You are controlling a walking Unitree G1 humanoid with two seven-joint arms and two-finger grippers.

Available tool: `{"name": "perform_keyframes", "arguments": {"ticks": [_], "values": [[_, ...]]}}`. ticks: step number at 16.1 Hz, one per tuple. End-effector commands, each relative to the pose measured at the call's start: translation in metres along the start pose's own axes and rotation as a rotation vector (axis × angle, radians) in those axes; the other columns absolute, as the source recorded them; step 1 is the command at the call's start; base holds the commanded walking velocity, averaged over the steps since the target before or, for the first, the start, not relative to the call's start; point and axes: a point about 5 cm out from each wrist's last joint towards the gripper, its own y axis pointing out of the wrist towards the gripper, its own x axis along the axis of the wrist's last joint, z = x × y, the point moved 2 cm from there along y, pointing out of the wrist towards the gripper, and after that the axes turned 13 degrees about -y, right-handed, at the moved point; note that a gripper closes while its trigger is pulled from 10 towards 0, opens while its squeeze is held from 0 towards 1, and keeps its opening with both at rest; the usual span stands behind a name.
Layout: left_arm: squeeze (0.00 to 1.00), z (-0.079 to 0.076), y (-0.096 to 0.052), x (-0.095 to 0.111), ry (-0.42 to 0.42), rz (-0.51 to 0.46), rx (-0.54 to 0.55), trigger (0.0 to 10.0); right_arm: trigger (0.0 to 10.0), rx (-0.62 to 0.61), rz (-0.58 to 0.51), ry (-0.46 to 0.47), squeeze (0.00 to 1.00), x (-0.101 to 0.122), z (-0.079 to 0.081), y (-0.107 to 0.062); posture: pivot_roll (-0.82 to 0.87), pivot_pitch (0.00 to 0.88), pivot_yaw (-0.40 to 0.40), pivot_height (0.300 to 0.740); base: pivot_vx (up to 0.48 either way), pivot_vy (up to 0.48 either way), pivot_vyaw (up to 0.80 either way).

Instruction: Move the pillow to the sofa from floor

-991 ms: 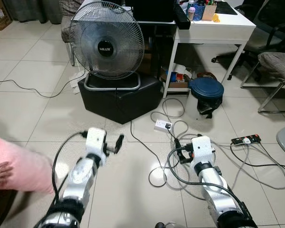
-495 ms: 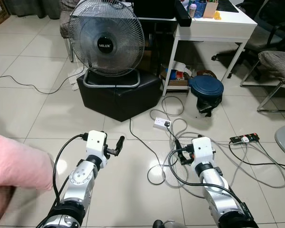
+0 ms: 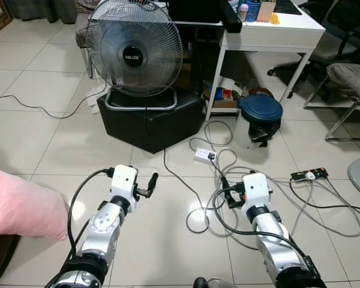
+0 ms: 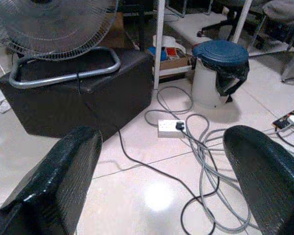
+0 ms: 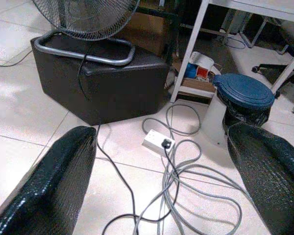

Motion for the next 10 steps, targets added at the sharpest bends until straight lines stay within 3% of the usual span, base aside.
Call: {"name": "perform_keyframes", "arguments": {"ticks": [1,10], "values": [[0.00,-0.0025,0.0022,0.0022,0.025,-0.004,-0.013,10.0,10.0,-0.004,0.002,-0.001,0.12,-0.0007,-0.0024,-0.0012,-0.06,0.073,-0.057,0.740,0.480,0.000,0.00],[0.00,-0.0029,0.0008,0.0000,0.013,-0.009,0.001,10.0,10.0,0.002,0.011,0.003,0.12,-0.0018,-0.0005,-0.0015,-0.06,0.073,-0.057,0.740,0.480,0.000,0.00]]}}
